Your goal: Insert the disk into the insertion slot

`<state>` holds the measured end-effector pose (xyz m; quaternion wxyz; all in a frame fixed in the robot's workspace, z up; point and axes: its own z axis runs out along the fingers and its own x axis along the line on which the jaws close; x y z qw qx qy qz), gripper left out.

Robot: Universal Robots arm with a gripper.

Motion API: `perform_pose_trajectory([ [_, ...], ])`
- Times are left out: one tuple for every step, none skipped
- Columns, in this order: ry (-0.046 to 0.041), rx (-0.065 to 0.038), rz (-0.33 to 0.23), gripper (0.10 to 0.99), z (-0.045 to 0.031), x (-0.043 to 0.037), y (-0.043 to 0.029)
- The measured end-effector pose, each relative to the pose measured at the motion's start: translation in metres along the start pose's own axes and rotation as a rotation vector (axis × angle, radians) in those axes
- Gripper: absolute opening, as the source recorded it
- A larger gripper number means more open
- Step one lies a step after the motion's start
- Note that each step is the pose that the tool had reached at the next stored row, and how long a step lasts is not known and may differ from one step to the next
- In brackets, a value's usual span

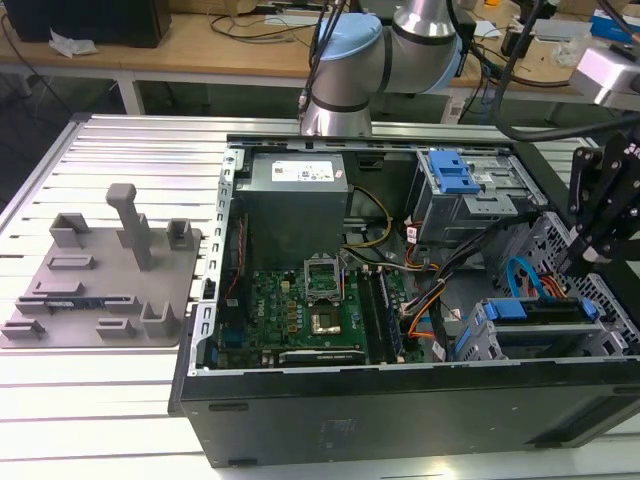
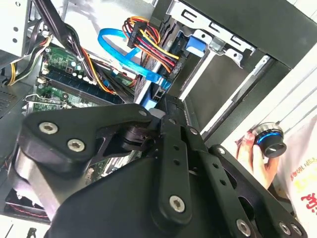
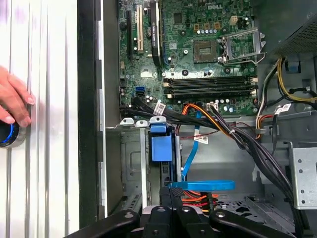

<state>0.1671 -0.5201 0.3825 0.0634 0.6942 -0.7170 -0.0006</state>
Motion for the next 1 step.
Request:
perform_pose_trajectory([
  [0.0,0.0,0.0,0.106,0.0,0.0,0.0],
])
